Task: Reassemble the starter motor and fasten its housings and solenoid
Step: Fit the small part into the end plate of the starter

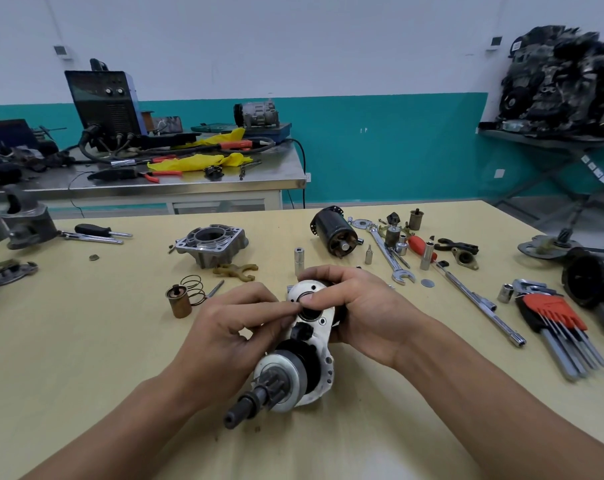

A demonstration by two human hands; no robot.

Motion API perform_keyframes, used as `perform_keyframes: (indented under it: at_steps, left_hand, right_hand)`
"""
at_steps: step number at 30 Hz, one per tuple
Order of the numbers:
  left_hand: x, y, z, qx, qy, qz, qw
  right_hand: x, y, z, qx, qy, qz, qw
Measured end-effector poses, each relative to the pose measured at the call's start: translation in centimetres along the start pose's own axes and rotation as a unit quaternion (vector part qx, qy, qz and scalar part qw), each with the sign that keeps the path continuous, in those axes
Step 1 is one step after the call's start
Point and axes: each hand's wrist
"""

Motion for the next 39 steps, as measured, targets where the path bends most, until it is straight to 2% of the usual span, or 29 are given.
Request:
perform_keyframes:
  at_steps: [10,15,39]
  left_hand:
    - [0.14,0.26,-0.15,-0.010,-0.001,-0.026,1.000]
    - [0.23,0.07,-0.40,0.005,-0.028,-0.030,0.999]
    - [0.39,0.37,-0.56,0.014,0.002,-0.038,0.999]
  right_hand:
    - [-0.01,-0.18,0.16,-0.015,0.001,0.008,1.000]
    - [-0.09,-0.23,0.25,-0.026,0.006,0.005,1.000]
    - [-0.16,-0.23,0.22,-0.040,-0.006,0.003,0.999]
Point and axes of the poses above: each hand's wrist, its own x-axis towards the middle knuckle, its own y-axis out of the palm, z = x × y, and after that the axes turned 12 degrees about y, right-handed
